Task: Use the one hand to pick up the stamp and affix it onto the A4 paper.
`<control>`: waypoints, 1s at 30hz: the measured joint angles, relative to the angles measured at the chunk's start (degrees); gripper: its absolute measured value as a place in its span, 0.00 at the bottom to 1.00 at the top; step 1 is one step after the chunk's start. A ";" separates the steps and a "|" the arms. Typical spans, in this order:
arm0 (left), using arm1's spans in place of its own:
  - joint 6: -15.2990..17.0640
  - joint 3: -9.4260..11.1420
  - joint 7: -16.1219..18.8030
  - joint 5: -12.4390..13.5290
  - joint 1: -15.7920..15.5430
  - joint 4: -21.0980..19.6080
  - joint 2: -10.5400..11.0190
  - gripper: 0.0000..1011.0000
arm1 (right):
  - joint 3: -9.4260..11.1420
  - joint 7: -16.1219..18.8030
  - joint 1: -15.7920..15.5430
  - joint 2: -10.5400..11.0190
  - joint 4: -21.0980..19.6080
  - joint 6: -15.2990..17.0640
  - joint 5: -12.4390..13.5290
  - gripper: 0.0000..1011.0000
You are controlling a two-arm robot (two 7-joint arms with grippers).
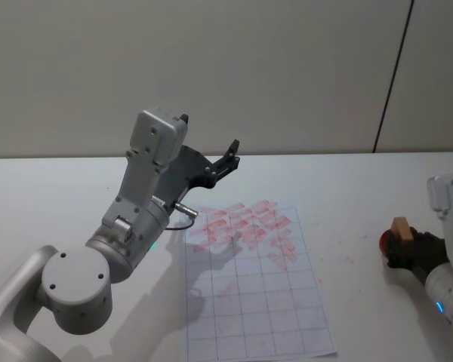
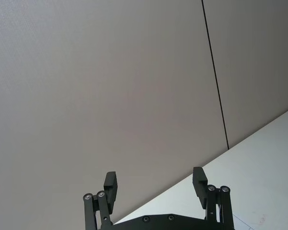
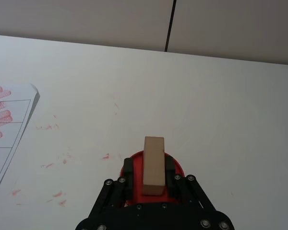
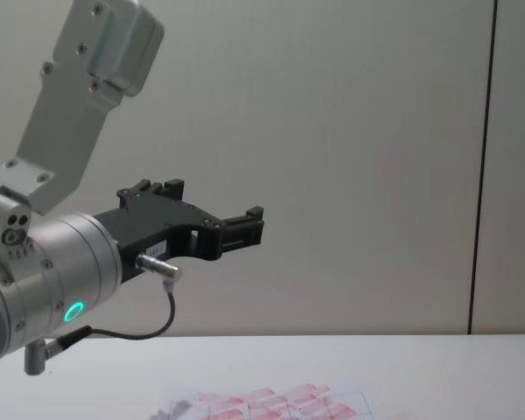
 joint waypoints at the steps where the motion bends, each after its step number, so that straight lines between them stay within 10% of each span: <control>1: 0.00 0.00 0.00 0.00 0.00 0.00 0.00 0.99 | 0.04 0.00 -0.04 -0.01 0.00 0.01 -0.07 0.38; 7: 0.00 0.00 0.00 0.00 0.00 0.00 0.00 0.99 | 0.21 -0.12 -0.30 0.00 -0.15 0.02 -0.34 0.22; 30: 0.00 0.00 0.00 0.00 0.00 0.00 0.00 0.99 | 1.49 -0.79 -2.08 0.21 -3.20 0.75 1.95 0.22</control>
